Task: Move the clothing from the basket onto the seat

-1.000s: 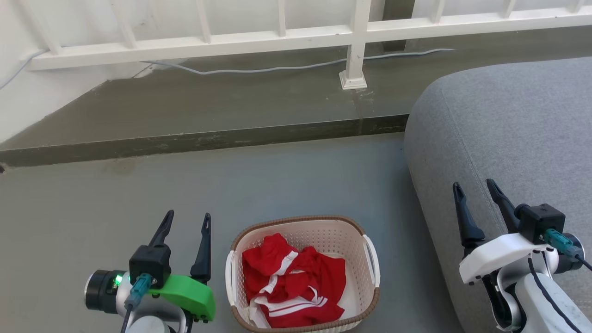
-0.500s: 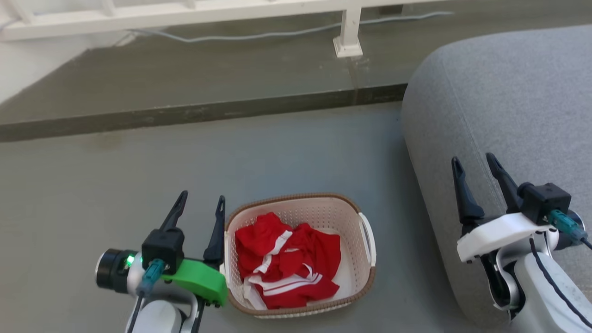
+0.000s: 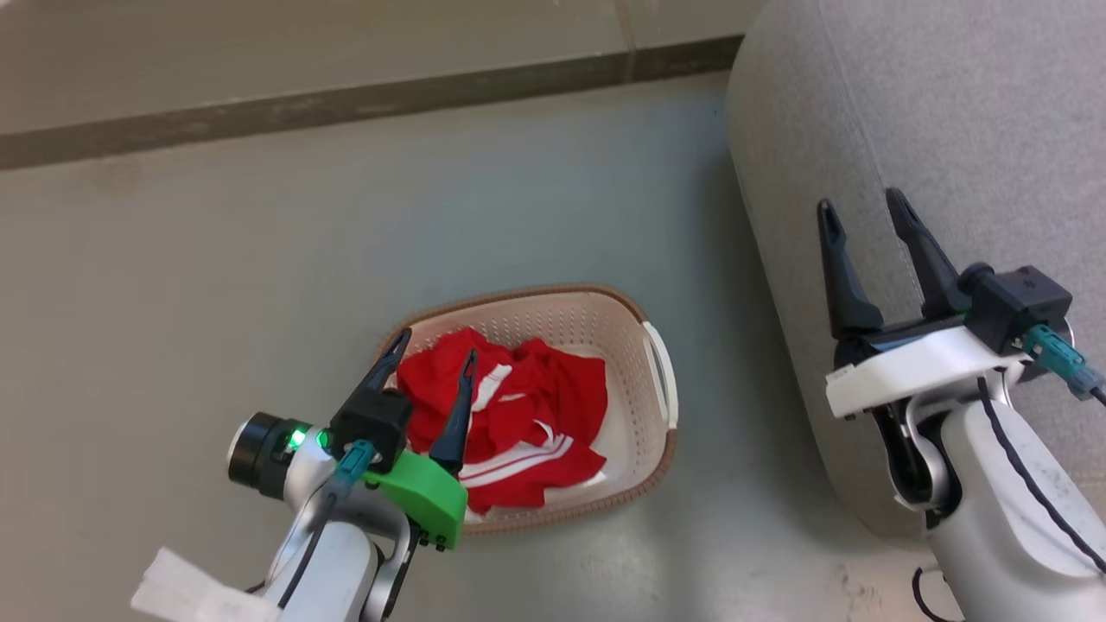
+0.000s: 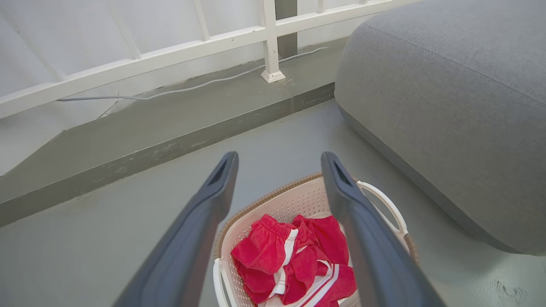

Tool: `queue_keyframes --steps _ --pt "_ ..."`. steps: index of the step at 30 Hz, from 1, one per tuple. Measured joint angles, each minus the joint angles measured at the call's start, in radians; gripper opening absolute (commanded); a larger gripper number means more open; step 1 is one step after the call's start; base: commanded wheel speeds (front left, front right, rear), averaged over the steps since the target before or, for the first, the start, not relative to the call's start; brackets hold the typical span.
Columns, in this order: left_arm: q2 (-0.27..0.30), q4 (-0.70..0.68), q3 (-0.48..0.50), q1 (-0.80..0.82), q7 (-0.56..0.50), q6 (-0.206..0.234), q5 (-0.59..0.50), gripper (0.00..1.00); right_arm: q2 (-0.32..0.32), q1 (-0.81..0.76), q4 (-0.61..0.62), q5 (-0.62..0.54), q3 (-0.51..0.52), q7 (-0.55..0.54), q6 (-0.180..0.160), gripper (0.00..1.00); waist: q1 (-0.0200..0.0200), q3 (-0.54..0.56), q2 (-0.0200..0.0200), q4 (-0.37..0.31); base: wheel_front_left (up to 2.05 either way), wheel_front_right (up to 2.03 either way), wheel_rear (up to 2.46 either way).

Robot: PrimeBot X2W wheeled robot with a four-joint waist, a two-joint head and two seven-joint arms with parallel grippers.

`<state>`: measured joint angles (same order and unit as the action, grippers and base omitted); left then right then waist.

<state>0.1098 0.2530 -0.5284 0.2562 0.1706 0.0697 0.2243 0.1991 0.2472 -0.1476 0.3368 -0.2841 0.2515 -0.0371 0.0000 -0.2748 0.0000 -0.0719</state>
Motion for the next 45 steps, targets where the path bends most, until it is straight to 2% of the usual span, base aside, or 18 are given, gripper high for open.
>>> queue_keyframes --steps 7,15,27,36,45 --pt "-0.002 0.075 -0.032 0.063 -0.048 -0.026 -0.020 1.00 -0.020 0.059 0.032 -0.004 -0.015 0.000 0.011 1.00 0.0000 -0.093 0.0000 -0.046 0.00 0.00 0.00" --pt "0.013 0.183 -0.043 0.154 -0.115 -0.035 -0.065 1.00 -0.072 0.116 0.069 -0.005 -0.022 0.000 0.022 1.00 0.0000 -0.199 0.0000 -0.113 0.00 0.00 0.00" --pt "0.114 0.367 -0.027 0.280 -0.201 -0.043 -0.131 1.00 -0.132 0.175 0.089 -0.004 -0.022 0.000 0.040 1.00 0.0001 -0.343 0.0000 -0.239 0.00 0.00 0.00" --pt "0.133 0.459 -0.038 0.328 -0.228 -0.053 -0.141 1.00 -0.141 0.175 0.077 0.009 -0.017 0.000 0.049 1.00 0.0000 -0.413 0.0000 -0.329 0.00 0.00 0.00" --pt "0.165 0.548 -0.053 0.405 -0.274 -0.050 -0.198 1.00 -0.148 0.178 0.077 0.014 -0.020 0.000 0.063 1.00 0.0000 -0.465 0.0000 -0.372 0.00 0.00 0.00"
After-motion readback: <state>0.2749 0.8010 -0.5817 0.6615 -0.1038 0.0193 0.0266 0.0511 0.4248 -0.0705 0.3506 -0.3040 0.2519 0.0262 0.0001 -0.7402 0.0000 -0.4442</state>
